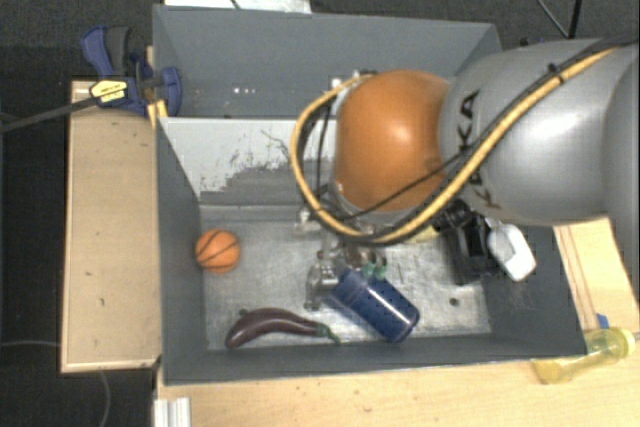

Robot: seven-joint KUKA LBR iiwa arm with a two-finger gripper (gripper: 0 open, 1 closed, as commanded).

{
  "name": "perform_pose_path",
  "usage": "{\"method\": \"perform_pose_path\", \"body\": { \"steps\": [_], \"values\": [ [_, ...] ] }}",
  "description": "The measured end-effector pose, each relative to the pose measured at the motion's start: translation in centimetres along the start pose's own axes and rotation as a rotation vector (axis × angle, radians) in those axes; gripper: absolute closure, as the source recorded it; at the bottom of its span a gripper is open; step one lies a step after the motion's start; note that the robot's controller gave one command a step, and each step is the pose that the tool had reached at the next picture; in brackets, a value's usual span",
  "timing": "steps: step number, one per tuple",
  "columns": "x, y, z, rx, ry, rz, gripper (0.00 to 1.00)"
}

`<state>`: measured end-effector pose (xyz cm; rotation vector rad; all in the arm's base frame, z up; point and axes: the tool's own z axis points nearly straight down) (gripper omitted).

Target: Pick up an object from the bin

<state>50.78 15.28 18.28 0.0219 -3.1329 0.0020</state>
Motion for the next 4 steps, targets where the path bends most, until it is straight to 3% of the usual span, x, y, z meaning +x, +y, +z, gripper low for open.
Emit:
{"method": "perform_pose_path", "body": {
  "steps": [1, 2, 3, 4],
  "values": [
    [-0.9, -1.1, -1.8, 0.0, -0.017, -0.205, 0.0],
    [0.1, 0.9, 4.3, -0.001, -0.017, -0.313, 0.0],
    [0.4, 1.4, 8.4, 0.0, -0.008, -0.434, 0.0],
    [1.5, 0.5, 11.0, 0.0, -0.025, -0.75, 1.0]
  ]
}}
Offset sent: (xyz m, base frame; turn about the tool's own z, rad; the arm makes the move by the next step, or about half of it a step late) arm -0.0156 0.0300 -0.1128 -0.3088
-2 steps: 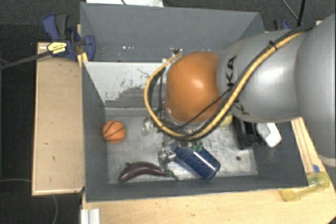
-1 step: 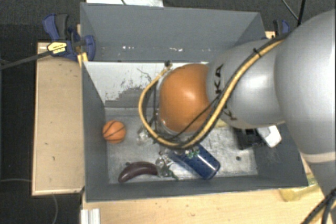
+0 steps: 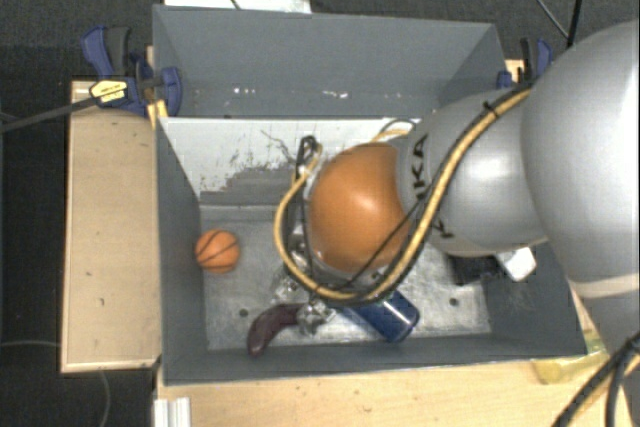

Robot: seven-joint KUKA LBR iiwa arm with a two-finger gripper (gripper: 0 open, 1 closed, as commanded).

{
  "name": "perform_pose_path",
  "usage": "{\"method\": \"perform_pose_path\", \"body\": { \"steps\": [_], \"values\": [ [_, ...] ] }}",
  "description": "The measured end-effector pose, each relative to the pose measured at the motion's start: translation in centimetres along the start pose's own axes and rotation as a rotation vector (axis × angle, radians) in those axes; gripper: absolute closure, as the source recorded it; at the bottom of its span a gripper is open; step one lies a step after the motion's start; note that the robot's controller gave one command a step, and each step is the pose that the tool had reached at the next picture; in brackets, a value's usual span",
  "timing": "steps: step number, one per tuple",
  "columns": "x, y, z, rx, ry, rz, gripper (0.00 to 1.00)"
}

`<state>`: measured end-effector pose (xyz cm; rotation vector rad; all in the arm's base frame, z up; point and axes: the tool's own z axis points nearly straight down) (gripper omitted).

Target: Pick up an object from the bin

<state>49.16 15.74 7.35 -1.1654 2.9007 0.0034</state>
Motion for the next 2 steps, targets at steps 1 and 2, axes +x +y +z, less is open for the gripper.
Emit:
{"method": "perform_pose_path", "body": {
  "steps": [1, 2],
  "values": [
    [0.0, 0.0, 0.0, 0.0, 0.0, 0.003, 1.0],
    [0.7, -2.4, -13.1, -0.004, 0.012, -0.057, 1.0]
  ]
}}
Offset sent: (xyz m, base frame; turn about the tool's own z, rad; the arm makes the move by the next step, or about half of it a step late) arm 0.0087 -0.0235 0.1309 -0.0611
